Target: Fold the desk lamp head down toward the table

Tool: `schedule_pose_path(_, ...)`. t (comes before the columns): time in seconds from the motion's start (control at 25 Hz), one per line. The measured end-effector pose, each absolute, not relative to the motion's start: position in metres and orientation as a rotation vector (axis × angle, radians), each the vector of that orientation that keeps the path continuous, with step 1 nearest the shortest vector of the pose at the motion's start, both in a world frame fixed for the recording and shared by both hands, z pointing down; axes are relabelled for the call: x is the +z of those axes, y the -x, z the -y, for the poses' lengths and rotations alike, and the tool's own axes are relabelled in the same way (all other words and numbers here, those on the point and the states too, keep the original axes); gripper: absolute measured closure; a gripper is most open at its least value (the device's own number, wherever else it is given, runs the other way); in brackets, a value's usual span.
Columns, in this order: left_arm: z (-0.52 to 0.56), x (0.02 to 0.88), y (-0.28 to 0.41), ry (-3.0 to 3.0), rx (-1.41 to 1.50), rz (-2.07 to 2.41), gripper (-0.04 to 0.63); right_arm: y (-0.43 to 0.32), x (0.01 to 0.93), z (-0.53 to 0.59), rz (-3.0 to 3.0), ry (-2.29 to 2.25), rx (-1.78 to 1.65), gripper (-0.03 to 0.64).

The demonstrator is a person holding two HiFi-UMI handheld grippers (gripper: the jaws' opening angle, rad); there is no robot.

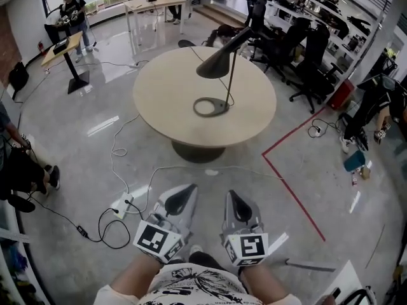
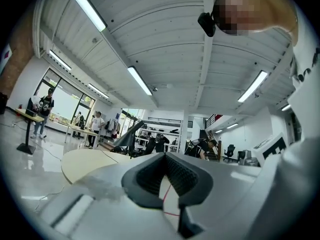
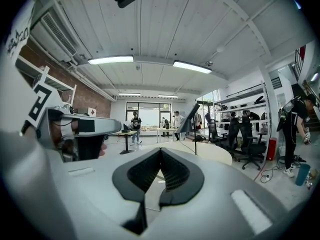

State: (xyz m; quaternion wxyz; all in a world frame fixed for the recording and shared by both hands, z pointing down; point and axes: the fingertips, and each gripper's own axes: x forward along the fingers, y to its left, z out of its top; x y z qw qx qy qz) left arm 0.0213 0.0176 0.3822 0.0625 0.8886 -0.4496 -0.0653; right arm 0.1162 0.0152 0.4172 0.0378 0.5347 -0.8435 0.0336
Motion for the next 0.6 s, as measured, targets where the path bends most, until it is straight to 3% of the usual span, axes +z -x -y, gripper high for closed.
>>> schedule_pose_path(0.6,-0.1,0.38,0.035,-2.716,-0.194,1.307,0.589,-0.055,0.405,-0.102,2.582,-1.659,-0.018,0.607)
